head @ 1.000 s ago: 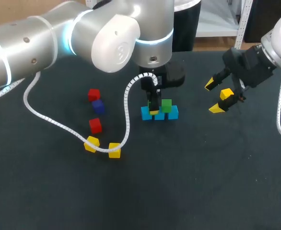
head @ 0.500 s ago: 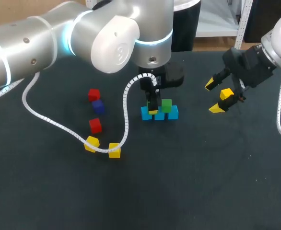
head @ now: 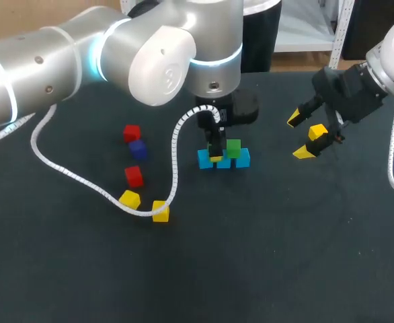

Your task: Place the blue cubes, place green cubes on the blue cubes, place the yellow cubes on the green cubes, then place the red cubes on the yellow cubes, and place purple cube on the red cubes.

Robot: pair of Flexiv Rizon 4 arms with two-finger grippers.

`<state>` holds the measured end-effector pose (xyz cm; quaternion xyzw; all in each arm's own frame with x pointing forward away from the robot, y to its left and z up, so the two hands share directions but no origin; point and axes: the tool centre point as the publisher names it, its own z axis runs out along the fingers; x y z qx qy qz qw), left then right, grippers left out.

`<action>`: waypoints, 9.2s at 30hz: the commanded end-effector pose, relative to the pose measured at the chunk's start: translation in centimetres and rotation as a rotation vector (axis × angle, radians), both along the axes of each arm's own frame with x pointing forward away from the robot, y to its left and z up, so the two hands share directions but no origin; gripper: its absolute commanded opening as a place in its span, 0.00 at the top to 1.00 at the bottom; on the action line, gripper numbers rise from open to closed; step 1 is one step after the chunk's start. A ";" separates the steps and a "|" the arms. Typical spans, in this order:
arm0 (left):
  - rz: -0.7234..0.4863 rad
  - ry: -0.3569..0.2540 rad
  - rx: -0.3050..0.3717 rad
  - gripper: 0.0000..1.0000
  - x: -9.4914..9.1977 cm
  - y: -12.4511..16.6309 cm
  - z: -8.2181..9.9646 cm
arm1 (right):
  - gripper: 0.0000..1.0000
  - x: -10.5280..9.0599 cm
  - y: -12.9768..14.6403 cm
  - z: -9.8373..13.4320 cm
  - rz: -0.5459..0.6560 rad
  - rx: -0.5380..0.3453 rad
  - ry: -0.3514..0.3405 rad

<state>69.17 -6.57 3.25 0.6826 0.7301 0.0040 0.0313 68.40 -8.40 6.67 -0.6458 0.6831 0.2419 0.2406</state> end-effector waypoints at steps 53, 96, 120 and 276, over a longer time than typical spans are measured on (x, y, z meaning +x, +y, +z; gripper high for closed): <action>-0.019 0.012 0.006 1.00 1.6 -0.1 -0.5 | 0.00 0.0 0.0 0.0 0.000 0.002 -0.001; -0.027 0.031 0.012 1.00 1.9 -0.2 -1.1 | 0.00 0.0 0.0 0.0 0.000 0.002 -0.001; -0.017 0.045 0.005 0.00 1.8 -0.1 -1.0 | 0.00 0.0 0.0 0.0 0.000 0.002 -0.001; -0.057 -0.087 -0.351 0.00 -2.1 9.7 4.7 | 0.00 0.0 0.0 0.0 0.000 0.002 -0.001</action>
